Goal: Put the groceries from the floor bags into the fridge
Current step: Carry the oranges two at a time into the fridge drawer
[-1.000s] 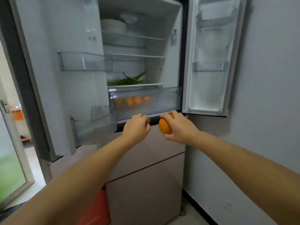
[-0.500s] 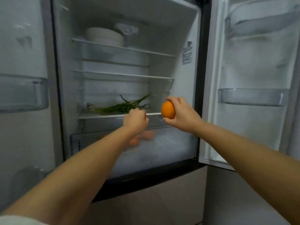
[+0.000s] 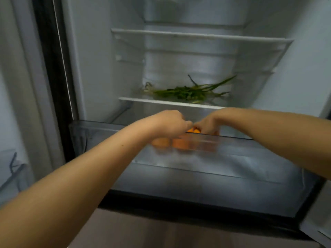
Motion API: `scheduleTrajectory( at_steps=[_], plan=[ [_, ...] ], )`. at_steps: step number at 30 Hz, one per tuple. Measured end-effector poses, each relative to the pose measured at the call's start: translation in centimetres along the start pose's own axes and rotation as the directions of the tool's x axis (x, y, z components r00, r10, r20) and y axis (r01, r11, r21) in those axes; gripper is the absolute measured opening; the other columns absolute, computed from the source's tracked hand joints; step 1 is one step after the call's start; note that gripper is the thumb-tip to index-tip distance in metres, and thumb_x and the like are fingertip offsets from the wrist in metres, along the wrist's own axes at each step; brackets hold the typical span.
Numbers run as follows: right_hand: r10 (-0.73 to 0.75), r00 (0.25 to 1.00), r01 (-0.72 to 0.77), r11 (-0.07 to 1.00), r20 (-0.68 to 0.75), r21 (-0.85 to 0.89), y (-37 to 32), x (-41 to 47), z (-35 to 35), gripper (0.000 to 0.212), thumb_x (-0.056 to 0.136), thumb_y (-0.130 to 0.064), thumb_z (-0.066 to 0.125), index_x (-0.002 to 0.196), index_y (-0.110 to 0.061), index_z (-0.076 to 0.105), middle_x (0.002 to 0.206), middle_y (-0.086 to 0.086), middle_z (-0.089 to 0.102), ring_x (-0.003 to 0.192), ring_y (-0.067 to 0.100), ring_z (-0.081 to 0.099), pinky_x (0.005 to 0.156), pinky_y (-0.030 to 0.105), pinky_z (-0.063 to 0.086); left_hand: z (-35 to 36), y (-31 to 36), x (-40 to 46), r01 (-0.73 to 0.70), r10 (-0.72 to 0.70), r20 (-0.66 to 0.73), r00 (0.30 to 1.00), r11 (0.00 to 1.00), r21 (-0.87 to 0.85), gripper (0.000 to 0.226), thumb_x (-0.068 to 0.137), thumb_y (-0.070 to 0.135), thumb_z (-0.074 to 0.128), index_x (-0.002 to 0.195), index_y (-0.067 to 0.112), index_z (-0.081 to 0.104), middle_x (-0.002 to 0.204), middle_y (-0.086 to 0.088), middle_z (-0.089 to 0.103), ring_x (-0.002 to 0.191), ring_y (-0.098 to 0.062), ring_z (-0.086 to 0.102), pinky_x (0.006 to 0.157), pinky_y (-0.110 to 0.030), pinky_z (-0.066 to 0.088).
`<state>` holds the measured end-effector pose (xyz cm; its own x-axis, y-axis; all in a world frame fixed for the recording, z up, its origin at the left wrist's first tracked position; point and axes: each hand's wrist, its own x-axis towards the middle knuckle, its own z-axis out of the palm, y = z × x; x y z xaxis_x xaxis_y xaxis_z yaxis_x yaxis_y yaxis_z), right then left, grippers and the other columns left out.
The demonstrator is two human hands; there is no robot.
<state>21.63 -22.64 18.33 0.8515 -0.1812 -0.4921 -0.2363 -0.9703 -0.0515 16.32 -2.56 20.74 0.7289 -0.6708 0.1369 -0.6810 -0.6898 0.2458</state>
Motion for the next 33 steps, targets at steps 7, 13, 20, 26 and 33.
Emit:
scheduleTrajectory(
  at_steps=[7,13,20,26,33],
  plan=[
    [-0.045,0.987,0.071,0.984,0.157,-0.162,0.8,1.8,1.4,0.036,0.062,-0.042,0.079,0.087,-0.024,0.061,0.097,0.006,0.068,0.096,0.028,0.065,0.095,0.052,0.049,0.6,-0.2,0.3,0.023,-0.024,-0.009,1.000,0.999,-0.041,0.041,0.097,0.033,0.036,0.105,0.005,0.064,0.108,-0.017,0.060,0.103,-0.032,0.055,0.074,-0.031,0.036],
    [0.025,0.955,-0.014,0.999,0.295,-0.040,0.3,-0.7,0.7,0.056,0.069,-0.042,0.077,0.112,-0.010,0.062,0.121,0.015,0.062,0.107,0.031,0.060,0.095,0.047,0.048,0.7,-0.5,0.1,-0.009,0.004,-0.087,0.996,0.998,-0.060,0.043,0.096,0.037,0.037,0.099,0.007,0.067,0.100,-0.014,0.065,0.093,-0.029,0.058,0.078,-0.033,0.044],
    [-0.121,0.705,0.361,0.910,-0.699,0.206,-3.6,-12.6,1.7,0.026,0.097,-0.033,0.047,0.103,-0.013,0.061,0.106,0.004,0.067,0.091,0.020,0.067,0.076,0.039,0.056,1.2,-0.4,-2.8,-0.147,0.168,-0.443,0.880,0.986,0.082,0.038,0.098,0.037,0.031,0.071,0.017,0.050,0.076,-0.001,0.057,0.078,-0.026,0.053,0.057,-0.031,0.031],
    [0.020,0.400,-0.066,0.998,-0.916,-0.007,-4.2,-17.0,10.7,0.053,0.096,-0.050,0.018,0.072,-0.022,0.055,0.086,0.009,0.070,0.089,0.033,0.062,0.062,0.033,0.036,4.0,-2.0,-3.9,-0.042,0.339,-0.719,0.607,0.917,0.397,0.048,0.084,0.030,0.037,0.041,0.017,0.056,0.040,0.001,0.055,0.039,-0.021,0.054,0.041,-0.018,0.022],
    [-0.012,0.202,-0.191,0.980,-0.979,-0.052,-3.7,-15.7,11.7,0.075,0.080,-0.046,0.002,0.068,-0.009,0.066,0.072,0.014,0.069,0.071,0.037,0.065,0.056,0.029,0.029,4.2,-2.1,-3.2,-0.059,0.398,-0.729,0.557,0.894,0.444,0.049,0.083,0.029,0.038,0.038,0.017,0.053,0.036,0.002,0.051,0.034,-0.021,0.049,0.043,-0.017,0.019]
  ],
)
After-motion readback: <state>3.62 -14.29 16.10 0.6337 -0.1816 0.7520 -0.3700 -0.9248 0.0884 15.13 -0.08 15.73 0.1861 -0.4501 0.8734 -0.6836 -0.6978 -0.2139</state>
